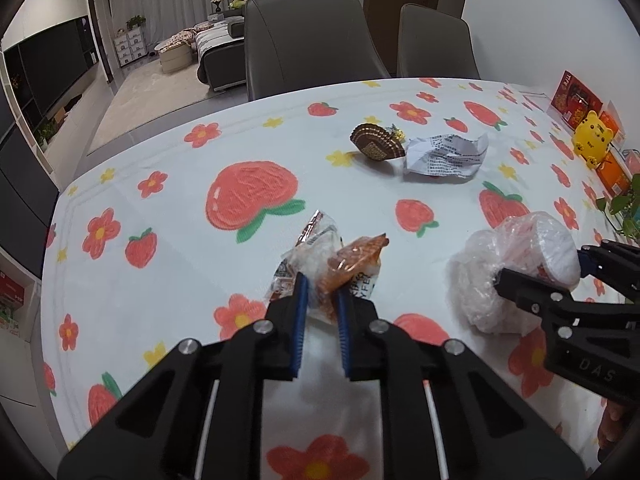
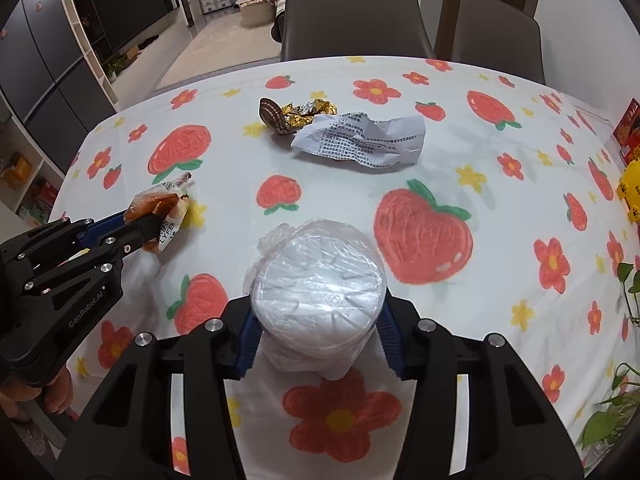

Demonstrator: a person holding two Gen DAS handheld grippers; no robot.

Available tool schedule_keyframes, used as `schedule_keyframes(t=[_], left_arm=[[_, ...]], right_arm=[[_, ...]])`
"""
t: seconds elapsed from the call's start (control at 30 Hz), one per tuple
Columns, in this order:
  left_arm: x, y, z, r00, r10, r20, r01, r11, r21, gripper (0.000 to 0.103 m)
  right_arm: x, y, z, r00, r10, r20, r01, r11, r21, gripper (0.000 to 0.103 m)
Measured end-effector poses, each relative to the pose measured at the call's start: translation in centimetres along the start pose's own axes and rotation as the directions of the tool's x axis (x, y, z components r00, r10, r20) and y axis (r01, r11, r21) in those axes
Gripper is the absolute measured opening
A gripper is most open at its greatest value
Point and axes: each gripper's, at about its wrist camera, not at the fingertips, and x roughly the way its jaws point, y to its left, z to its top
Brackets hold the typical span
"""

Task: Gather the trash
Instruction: 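Grasp the orange snack wrapper with the left tool while the right tool grasps the clear plastic cup, then carry the orange wrapper and plastic cup over the grey bin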

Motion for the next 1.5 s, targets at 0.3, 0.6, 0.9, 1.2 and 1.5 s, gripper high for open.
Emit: schedule_keyframes(t=[0.3,0.6,0.9,1.2,1.5], left_arm=[[-3.2,-1.6,-0.8,0.999,-0.035,0.017,0.035,0.999,0.001,0.011],[-9.0,-3.4,-3.2,0.996,-0.072,0.051,0.071,0.997,0.021,0.011],[-15.0,-5.4,-7.1,0.987,-0.131,0.093,0.124,0.989,0.077,0.011],[-19.3,-9.3,-10.9,0.972,-0.220,0.081,0.203,0.963,0.179,0.011],[-22.2,-16.5,-13.9,0.949,-0.310,0.051,0.277,0.902,0.331,0.011]], right_arm=[[-3.7,-0.1,-0.9,0.999,0.005,0.032,-0.005,1.000,0.008,0.048],[-9.5,-0.2,-4.4,0.998,-0.014,0.056,0.012,0.999,0.033,0.048],[-15.9,0.5,-10.1,0.995,-0.056,0.080,0.051,0.996,0.073,0.048],[-22.5,0.0,-16.0,0.985,-0.115,0.126,0.097,0.985,0.143,0.048],[-27.3,-4.6,-22.7,0.975,-0.193,0.110,0.160,0.953,0.257,0.048]])
